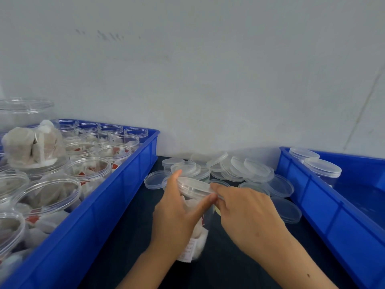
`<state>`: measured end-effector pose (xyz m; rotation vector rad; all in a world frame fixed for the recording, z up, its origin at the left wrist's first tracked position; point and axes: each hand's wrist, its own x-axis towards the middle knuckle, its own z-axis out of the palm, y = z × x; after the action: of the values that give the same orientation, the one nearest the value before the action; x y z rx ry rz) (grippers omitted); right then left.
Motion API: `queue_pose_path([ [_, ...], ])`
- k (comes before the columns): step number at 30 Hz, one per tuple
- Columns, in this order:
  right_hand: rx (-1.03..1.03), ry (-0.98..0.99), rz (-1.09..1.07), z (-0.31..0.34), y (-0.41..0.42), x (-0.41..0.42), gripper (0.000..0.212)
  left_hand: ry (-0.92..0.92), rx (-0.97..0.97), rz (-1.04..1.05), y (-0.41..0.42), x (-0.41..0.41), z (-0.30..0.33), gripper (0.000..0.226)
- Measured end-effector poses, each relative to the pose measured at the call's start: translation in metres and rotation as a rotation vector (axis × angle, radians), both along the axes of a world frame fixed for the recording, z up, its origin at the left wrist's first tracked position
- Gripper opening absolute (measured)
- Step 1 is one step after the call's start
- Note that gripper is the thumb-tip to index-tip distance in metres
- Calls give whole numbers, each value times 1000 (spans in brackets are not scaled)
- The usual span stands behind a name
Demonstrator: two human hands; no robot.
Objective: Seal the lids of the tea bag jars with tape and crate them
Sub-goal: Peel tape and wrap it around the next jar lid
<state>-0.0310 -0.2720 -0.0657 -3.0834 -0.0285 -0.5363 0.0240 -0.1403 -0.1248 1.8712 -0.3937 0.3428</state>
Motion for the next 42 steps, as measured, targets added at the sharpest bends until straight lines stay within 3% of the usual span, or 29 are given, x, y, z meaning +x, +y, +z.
queue_pose_path([
  [4,5,71,-12,1,4,-1,52,107,-116,-79,5,7,-1,78],
  [7,94,129,15,6,-3,-1,39,150,-162,-101,5,12,-1,74],
  [9,341,275,25,9,-12,0,30,160,-184,-111,6,14,-1,77],
  [11,657,500,66,13,-17,0,36,176,-206,-118,9,14,-1,78],
  [12,718,558,88,13,-19,1,36,182,-217,-124,10,15,-1,76],
  [16,641,436,123,12,-24,4,34,184,-279,-152,13,15,-2,69],
  [24,253,198,85,7,-17,0,42,272,-337,-316,16,17,-1,62],
  [28,252,188,85,5,-17,2,41,281,-316,-354,18,18,0,67],
  [33,282,198,100,4,-16,3,42,265,-320,-378,18,18,-3,53],
  [37,305,190,105,6,-12,0,42,312,-431,-469,23,21,-10,61],
  [42,320,182,84,6,-10,1,40,301,-457,-464,22,20,-13,47],
])
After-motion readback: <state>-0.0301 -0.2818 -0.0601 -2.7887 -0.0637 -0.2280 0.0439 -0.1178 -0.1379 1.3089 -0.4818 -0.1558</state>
